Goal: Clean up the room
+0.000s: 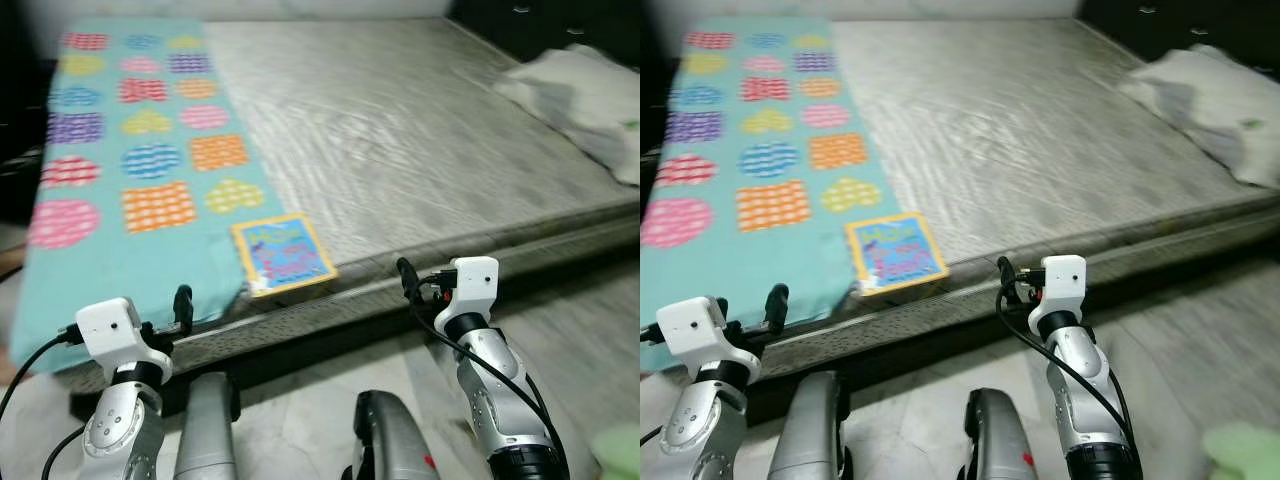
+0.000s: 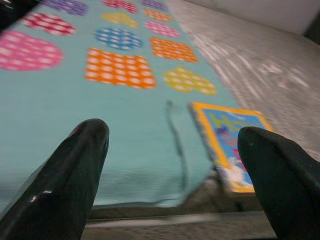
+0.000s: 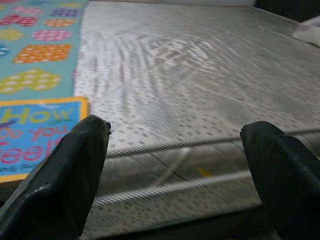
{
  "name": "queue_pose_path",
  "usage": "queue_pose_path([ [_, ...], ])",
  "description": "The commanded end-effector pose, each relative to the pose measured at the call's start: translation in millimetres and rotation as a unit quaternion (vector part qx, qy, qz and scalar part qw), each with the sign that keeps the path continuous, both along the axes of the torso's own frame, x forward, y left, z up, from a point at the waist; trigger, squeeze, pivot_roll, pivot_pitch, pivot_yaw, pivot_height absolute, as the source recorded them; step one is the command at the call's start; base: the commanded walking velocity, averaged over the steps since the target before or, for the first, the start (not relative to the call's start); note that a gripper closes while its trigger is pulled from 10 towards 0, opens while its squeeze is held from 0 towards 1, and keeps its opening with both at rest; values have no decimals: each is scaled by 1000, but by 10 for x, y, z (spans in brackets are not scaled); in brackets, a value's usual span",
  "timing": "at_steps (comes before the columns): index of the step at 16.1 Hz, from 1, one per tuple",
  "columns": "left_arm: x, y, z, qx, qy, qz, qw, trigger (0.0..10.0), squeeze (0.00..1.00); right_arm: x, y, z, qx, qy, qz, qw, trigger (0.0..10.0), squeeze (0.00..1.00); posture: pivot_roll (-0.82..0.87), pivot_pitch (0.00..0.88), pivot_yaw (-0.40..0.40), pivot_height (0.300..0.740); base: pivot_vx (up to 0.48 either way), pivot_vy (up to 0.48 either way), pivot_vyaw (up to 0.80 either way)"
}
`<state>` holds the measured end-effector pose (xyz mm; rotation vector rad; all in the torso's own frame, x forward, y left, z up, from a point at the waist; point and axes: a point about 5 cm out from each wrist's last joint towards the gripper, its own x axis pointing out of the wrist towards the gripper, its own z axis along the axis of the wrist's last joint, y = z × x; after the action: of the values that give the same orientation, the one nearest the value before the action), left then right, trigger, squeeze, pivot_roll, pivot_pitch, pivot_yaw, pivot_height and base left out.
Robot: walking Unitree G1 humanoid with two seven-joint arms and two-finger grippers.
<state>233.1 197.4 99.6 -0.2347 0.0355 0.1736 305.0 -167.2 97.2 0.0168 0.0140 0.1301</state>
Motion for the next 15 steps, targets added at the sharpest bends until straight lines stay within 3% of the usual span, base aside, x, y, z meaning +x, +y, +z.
queue_pose_path([
  [1,-1,-40,28,-5,-8,-11,1000,10000,0,4,-47,55,-5,-12,-7,1000,10000,0,-25,147,-97,569,0,0,0],
  [15,12,-71,46,-10,-14,-25,1000,10000,0,9,-44,53,-9,-15,-9,1000,10000,0,-26,147,-93,569,304,0,0],
])
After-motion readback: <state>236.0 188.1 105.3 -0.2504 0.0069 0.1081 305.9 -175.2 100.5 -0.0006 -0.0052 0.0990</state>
